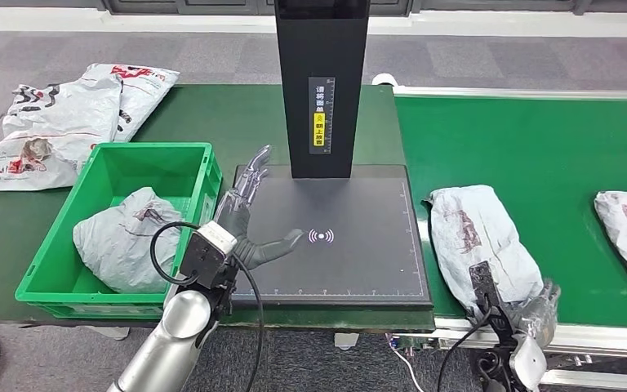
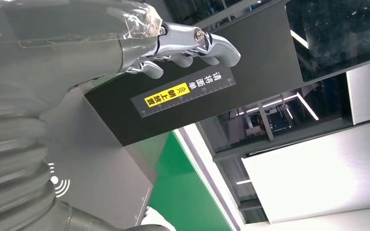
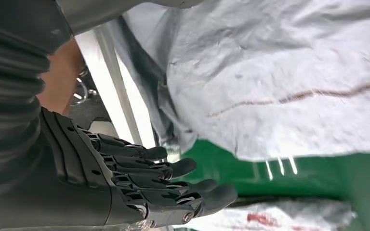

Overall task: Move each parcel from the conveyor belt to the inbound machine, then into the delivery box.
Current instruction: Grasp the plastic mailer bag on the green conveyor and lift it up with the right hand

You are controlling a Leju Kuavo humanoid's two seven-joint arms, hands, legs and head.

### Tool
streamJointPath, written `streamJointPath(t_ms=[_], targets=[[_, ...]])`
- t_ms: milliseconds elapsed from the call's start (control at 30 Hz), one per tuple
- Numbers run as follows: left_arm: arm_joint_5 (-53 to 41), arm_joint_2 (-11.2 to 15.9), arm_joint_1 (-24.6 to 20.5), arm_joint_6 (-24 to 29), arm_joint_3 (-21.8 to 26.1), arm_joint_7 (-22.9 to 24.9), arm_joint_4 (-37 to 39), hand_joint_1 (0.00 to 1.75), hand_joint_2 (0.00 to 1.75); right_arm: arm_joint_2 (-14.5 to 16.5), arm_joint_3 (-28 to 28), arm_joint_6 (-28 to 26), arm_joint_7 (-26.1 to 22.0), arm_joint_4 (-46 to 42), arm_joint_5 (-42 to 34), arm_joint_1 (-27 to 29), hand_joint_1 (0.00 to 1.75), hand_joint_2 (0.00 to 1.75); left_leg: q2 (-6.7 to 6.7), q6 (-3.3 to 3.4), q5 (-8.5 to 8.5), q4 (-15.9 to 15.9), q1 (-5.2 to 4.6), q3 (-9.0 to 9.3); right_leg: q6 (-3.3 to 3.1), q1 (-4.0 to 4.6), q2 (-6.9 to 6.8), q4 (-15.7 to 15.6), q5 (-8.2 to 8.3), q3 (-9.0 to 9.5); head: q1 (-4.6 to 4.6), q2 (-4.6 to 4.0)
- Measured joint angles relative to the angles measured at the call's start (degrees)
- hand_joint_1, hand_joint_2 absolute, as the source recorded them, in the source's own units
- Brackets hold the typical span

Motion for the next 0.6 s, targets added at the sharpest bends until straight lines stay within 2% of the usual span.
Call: streamJointPath(t_ms=[333,367,500,600], targets=[[0.0,0.2,0.0,0.0,0.0,0.0,-0.2,0.00,1.75,-0.9,0.0,0.5,0.4,4.8,0.2,-1.9,0.00,1.75,0.00,0.00,0.00,0.0,0.00,-0.01,0.00,0.00,0.00,0.0,-0.01,0.00,0.00,0.01],[0.0,0.2,0.0,0.0,0.0,0.0,-0.2,0.00,1.75,-1.0,0.0,0.7,0.6,5.2,0.4,-2.1,0.05,1.75,0.00,0.00,0.00,0.0,0.00,-0.01,0.00,0.00,0.00,0.0,-0.01,0.00,0.00,0.00],[0.0,0.3,0.1,0.0,0.0,0.0,-0.4,0.00,1.75,-1.3,0.0,2.1,1.1,7.5,0.7,-3.2,1.74,1.75,-0.01,0.00,0.00,0.0,-0.01,0.00,0.00,0.00,-0.01,0.0,0.00,0.00,0.00,-0.01],[0.0,0.4,0.1,0.0,0.0,0.0,-0.6,0.00,1.75,-1.6,0.0,2.9,1.4,9.1,0.7,-3.9,1.75,1.75,0.00,0.00,0.00,0.0,-0.01,0.01,0.00,0.00,-0.01,0.0,0.00,0.01,0.00,0.01]])
